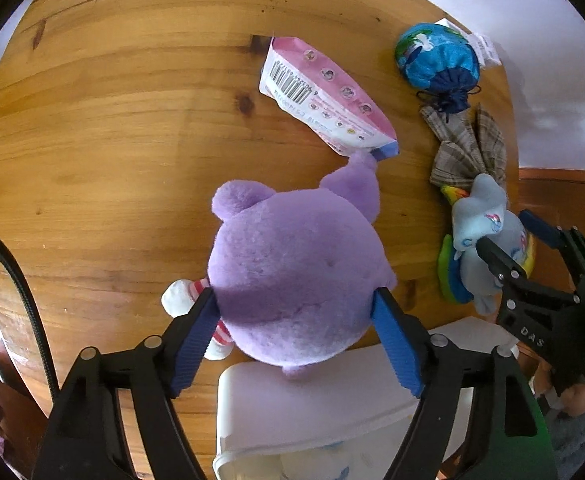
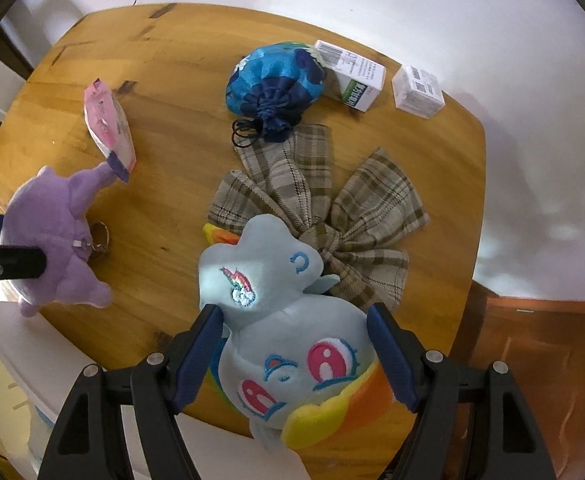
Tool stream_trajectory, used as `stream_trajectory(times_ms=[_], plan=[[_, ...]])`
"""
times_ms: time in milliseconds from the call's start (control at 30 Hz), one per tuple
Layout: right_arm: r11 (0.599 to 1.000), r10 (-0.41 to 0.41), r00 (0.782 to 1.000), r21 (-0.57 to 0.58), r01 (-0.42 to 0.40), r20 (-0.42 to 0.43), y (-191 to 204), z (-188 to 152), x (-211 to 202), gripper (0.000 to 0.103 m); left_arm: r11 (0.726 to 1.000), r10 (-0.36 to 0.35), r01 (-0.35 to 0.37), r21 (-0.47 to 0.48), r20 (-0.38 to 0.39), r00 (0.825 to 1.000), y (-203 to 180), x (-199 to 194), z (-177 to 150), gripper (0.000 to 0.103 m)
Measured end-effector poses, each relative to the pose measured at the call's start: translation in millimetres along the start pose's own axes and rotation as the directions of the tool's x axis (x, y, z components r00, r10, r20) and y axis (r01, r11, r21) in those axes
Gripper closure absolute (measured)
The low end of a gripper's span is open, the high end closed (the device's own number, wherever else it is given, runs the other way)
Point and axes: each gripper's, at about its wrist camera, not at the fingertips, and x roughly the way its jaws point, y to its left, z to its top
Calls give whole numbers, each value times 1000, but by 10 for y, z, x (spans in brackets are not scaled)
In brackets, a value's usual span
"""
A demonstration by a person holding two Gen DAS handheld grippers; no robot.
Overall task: Organize objects
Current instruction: 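Grasp the purple plush with the left tool while the right tool grasps the blue pony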
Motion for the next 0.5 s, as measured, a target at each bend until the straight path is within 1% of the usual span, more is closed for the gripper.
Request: stream_trajectory(times_ms=[200, 333, 400, 433, 500], plan=[[997, -49, 999, -55, 49, 6, 113, 2, 31, 26, 998, 66, -66, 13, 6, 998, -133, 70, 37, 17], [988, -114, 993, -100, 115, 18, 223, -11, 89, 27, 993, 114, -114, 9, 9, 993, -223, 117, 55, 14], [981, -146, 989, -123, 148, 27, 274, -21, 111, 30, 990, 138, -138, 4, 10, 990, -275, 148, 56, 13], [980, -149, 988, -124, 152, 34, 265, -10, 91, 31, 988, 152, -152, 1, 12, 988, -305, 162, 56, 13], [984, -133, 990, -111, 137, 38, 235, -47, 84, 33, 984, 179, -179, 3, 22, 984, -372, 180, 55, 13]])
